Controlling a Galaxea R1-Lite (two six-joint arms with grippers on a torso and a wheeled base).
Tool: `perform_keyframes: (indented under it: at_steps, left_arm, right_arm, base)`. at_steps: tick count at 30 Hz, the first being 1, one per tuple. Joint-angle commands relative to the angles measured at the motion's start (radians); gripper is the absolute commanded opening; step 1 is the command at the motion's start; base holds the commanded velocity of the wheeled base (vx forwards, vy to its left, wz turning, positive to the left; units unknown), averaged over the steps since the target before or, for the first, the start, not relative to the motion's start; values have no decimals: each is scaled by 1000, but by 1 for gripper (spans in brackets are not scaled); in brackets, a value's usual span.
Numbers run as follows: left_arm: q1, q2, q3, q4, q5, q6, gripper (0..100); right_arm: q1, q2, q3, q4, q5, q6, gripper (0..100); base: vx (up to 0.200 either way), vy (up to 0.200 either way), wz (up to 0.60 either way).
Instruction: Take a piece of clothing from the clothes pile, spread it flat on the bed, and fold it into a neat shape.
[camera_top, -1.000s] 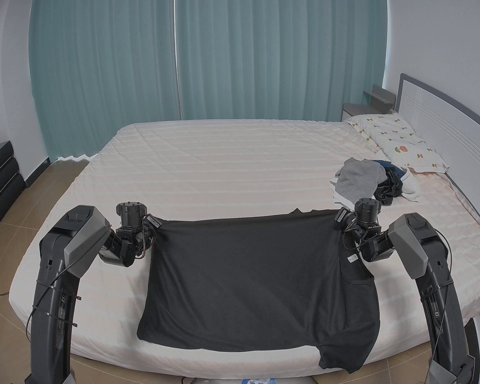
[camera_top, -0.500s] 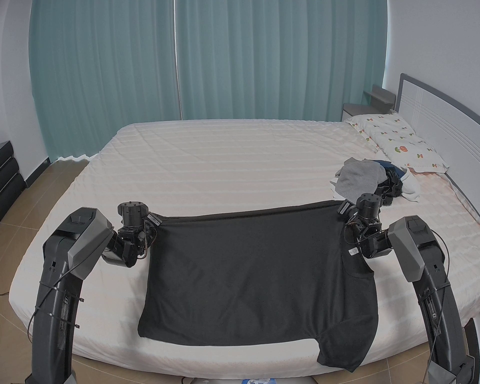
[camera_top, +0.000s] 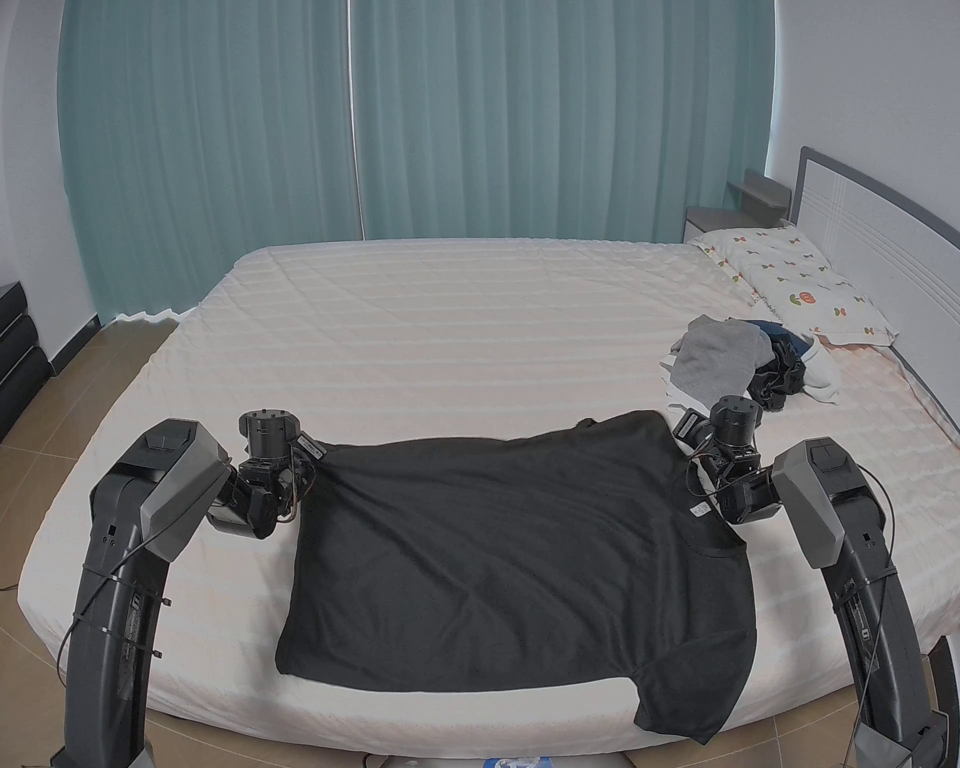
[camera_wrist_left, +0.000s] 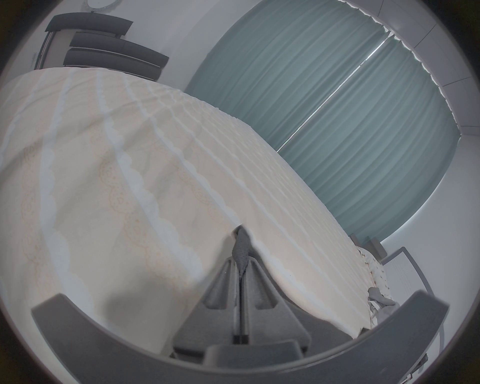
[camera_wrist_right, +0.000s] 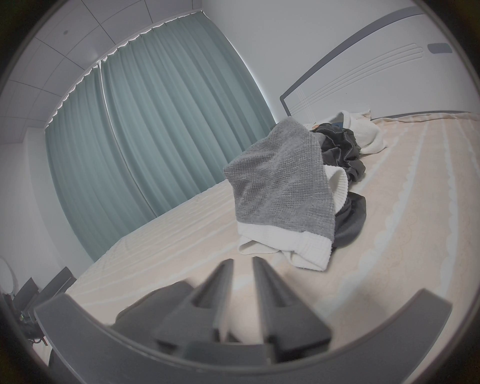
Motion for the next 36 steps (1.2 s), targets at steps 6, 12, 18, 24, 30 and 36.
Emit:
perform_keyframes:
  at_steps: [6,12,18,24,30,36]
  left_arm:
    - [-5,3,0,-2,-1,1,100]
    - [-1,-8,20,-5,2,-2,100]
    - [17,-130,170,-34,4,-9,100]
    - [18,-365,443,-98,-19,-22,100]
    - [6,-542,587,-78,-62,-19,100]
    - [-20,-697,913,-83,-70,-35,100]
  right_arm:
    - [9,11,12,-1,2,-2,100]
    - [-5,-41,56,-3,-5,-2,100]
    - [-19,-240,413,-102,43,4,100]
    - [-22,-495,949,-348,175,38,100]
    - [-36,-741,1444,-498,262,46,100]
    - [-48,-859,1759,-625,308,150,100]
  base:
    - [0,0,0]
    - [0,0,0]
    - [0,0,0]
    - [0,0,0]
    - [0,0,0]
    - [0,0,0]
